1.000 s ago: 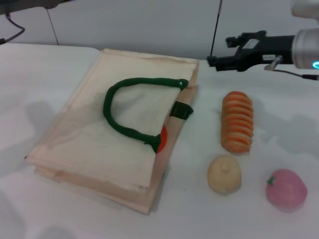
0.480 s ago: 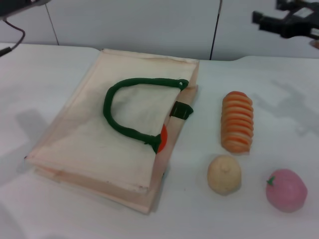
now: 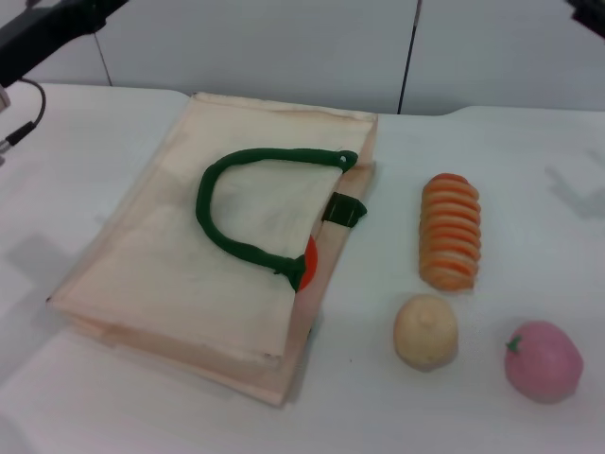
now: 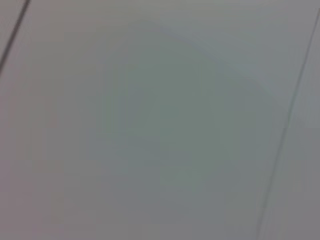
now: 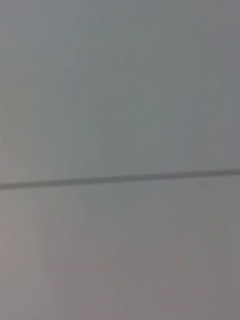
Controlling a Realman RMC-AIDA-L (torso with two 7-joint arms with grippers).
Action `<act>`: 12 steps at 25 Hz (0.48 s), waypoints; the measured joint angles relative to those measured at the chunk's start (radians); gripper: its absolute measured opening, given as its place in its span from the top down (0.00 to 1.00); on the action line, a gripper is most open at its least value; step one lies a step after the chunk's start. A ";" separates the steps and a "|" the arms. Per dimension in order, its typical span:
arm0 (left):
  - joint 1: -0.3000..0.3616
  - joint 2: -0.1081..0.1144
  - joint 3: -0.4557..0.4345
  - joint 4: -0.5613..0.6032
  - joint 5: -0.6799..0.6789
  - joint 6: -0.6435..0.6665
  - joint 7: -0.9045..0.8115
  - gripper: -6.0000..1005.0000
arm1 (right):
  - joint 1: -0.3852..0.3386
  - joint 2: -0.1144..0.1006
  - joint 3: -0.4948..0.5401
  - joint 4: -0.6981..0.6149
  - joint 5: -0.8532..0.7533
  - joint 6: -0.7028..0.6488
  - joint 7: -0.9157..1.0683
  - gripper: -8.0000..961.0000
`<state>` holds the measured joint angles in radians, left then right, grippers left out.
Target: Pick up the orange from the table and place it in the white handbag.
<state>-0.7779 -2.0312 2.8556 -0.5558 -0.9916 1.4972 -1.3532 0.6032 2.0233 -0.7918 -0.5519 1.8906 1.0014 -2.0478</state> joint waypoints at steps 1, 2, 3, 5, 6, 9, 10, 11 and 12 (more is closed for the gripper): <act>0.003 -0.001 -0.001 0.006 -0.004 -0.011 0.022 0.34 | -0.003 0.000 0.007 0.017 0.031 0.003 -0.037 0.16; 0.011 -0.003 -0.002 0.025 -0.015 -0.034 0.068 0.35 | -0.005 0.000 0.016 0.040 0.064 0.010 -0.079 0.16; 0.017 -0.004 -0.003 0.045 -0.025 -0.052 0.105 0.35 | -0.006 0.000 0.026 0.064 0.097 0.020 -0.123 0.16; 0.031 -0.004 -0.004 0.090 -0.059 -0.091 0.173 0.35 | -0.008 0.001 0.047 0.113 0.156 0.045 -0.204 0.16; 0.034 -0.004 -0.005 0.101 -0.071 -0.101 0.191 0.35 | -0.008 0.001 0.060 0.139 0.188 0.058 -0.250 0.16; 0.059 -0.004 -0.005 0.175 -0.150 -0.160 0.307 0.35 | -0.009 0.002 0.090 0.210 0.264 0.089 -0.373 0.16; 0.069 -0.004 -0.005 0.203 -0.177 -0.176 0.351 0.35 | -0.009 0.002 0.097 0.227 0.279 0.093 -0.407 0.16; 0.077 -0.004 -0.005 0.228 -0.204 -0.192 0.393 0.35 | -0.009 0.002 0.107 0.247 0.299 0.096 -0.447 0.16; 0.088 -0.005 -0.005 0.263 -0.243 -0.206 0.446 0.35 | -0.009 0.003 0.113 0.261 0.310 0.097 -0.468 0.16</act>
<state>-0.6900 -2.0359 2.8501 -0.2925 -1.2345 1.2913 -0.9070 0.5944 2.0262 -0.6783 -0.2913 2.2011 1.0988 -2.5155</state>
